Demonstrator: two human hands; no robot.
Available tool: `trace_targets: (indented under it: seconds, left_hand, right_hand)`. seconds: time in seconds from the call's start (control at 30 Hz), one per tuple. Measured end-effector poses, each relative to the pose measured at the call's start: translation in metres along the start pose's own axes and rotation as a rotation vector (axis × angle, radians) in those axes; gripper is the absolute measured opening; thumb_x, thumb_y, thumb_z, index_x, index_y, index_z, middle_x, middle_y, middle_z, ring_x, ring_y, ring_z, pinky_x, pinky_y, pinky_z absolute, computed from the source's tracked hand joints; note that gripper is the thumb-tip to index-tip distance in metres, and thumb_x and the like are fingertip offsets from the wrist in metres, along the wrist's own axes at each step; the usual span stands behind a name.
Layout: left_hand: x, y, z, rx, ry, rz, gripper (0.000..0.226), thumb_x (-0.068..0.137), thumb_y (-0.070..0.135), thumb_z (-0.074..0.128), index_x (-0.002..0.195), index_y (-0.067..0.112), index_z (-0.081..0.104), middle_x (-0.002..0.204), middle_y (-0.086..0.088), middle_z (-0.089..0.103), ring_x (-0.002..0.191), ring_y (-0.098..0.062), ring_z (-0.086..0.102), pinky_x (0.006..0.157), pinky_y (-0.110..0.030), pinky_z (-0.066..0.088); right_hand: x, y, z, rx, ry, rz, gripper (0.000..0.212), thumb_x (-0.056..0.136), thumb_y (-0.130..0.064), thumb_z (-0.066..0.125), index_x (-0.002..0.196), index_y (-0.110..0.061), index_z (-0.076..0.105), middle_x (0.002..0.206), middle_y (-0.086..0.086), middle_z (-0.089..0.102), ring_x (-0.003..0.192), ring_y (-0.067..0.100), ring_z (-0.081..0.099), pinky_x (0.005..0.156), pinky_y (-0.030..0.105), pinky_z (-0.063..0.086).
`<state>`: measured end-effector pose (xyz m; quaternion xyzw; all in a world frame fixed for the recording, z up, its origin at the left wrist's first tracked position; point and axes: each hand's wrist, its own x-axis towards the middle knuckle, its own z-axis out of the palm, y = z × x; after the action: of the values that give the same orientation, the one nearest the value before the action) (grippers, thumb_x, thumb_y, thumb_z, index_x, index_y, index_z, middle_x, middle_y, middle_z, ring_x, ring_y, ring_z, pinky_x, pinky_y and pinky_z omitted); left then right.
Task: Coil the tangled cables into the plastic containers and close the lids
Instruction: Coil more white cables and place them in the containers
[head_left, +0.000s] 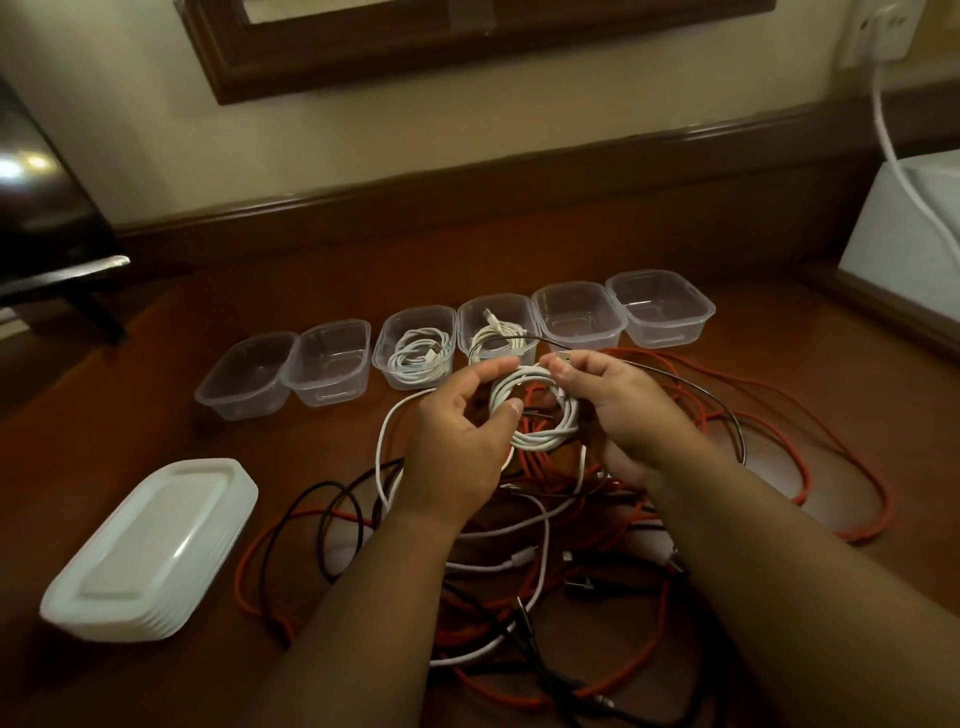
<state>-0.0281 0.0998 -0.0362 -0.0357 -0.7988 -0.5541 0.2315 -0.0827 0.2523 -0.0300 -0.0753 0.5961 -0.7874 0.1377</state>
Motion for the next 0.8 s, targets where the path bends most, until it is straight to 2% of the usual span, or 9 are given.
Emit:
trace_targets:
  seconds: [0.07,0.13,0.2,0.27,0.43,0.57,0.67,0.73,0.8]
  left_hand:
    - [-0.002,0.000,-0.005,0.068,-0.017,-0.004,0.036,0.089,0.012,0.069,0.116,0.034,0.064,0.109,0.018,0.068,0.104,0.004,0.063,0.085,-0.020,0.054]
    - [-0.001,0.001,-0.014,0.200,-0.021,0.000,0.029,0.087,0.022,0.071,0.112,0.037,0.065,0.101,0.020,0.068,0.091,0.003,0.065,0.076,-0.023,0.057]
    - [0.005,0.005,-0.027,0.318,-0.023,0.020,0.023,0.084,0.029,0.074,0.106,0.033,0.068,0.098,0.018,0.068,0.086,0.000,0.065,0.075,-0.030,0.059]
    - [0.011,0.012,-0.043,0.419,-0.064,0.061,0.017,0.082,0.029,0.077,0.098,0.027,0.072,0.092,0.014,0.067,0.081,-0.001,0.063,0.072,-0.030,0.058]
    - [0.029,0.022,-0.087,0.545,-0.156,-0.019,0.016,0.084,0.038,0.075,0.090,0.024,0.074,0.079,0.009,0.069,0.073,-0.003,0.064,0.061,-0.018,0.052]
    - [0.054,-0.002,-0.116,0.641,-0.079,-0.106,0.010,0.091,0.030,0.070,0.089,0.020,0.072,0.078,0.009,0.067,0.071,-0.005,0.063,0.060,-0.025,0.050]
    - [0.085,-0.033,-0.147,0.692,0.043,-0.250,0.013,0.089,0.032,0.070,0.081,0.021,0.072,0.076,0.003,0.069,0.069,-0.011,0.064,0.062,-0.025,0.049]
    - [0.106,-0.053,-0.165,0.679,0.116,-0.354,0.019,0.085,0.039,0.072,0.076,0.023,0.071,0.074,0.000,0.070,0.072,-0.020,0.068,0.069,-0.036,0.057]
    - [0.126,-0.069,-0.177,0.663,0.170,-0.410,0.018,0.086,0.035,0.073,0.075,0.020,0.070,0.076,-0.004,0.070,0.074,-0.023,0.068,0.068,-0.038,0.056]
  right_hand:
    - [-0.001,0.003,0.000,-0.150,0.008,-0.044,0.015,0.090,-0.019,0.068,0.104,-0.014,0.066,0.075,0.001,0.072,0.074,0.017,0.067,0.070,0.035,0.054]
    - [-0.003,0.001,0.005,-0.324,0.020,-0.110,0.023,0.086,-0.021,0.073,0.105,-0.015,0.062,0.083,0.004,0.076,0.082,0.018,0.072,0.077,0.036,0.057]
    - [-0.006,-0.005,0.011,-0.414,-0.014,-0.174,0.025,0.082,-0.022,0.077,0.102,-0.016,0.062,0.090,0.005,0.075,0.084,0.016,0.073,0.074,0.033,0.059]
    - [-0.006,-0.013,0.021,-0.483,-0.067,-0.246,0.022,0.082,-0.020,0.078,0.098,-0.018,0.063,0.093,0.006,0.074,0.084,0.015,0.073,0.070,0.028,0.059]
    - [0.010,-0.020,0.059,-0.696,-0.157,-0.346,0.018,0.085,-0.028,0.074,0.100,-0.024,0.066,0.095,0.007,0.070,0.090,0.025,0.068,0.079,0.050,0.058]
    - [0.030,-0.019,0.085,-0.747,-0.197,-0.322,0.037,0.098,-0.038,0.055,0.132,-0.024,0.054,0.120,-0.001,0.062,0.104,0.014,0.060,0.087,0.033,0.054]
    - [0.048,0.001,0.092,-1.126,-0.298,-0.292,0.046,0.100,-0.042,0.048,0.142,-0.021,0.045,0.136,0.003,0.055,0.117,0.019,0.053,0.098,0.037,0.046]
    - [0.058,0.024,0.088,-1.505,-0.427,-0.322,0.051,0.097,-0.049,0.050,0.139,-0.021,0.048,0.139,0.006,0.053,0.128,0.025,0.048,0.105,0.043,0.041]
    - [0.063,0.046,0.083,-1.729,-0.543,-0.342,0.057,0.097,-0.056,0.041,0.145,-0.024,0.041,0.150,0.005,0.041,0.141,0.027,0.032,0.117,0.047,0.024]
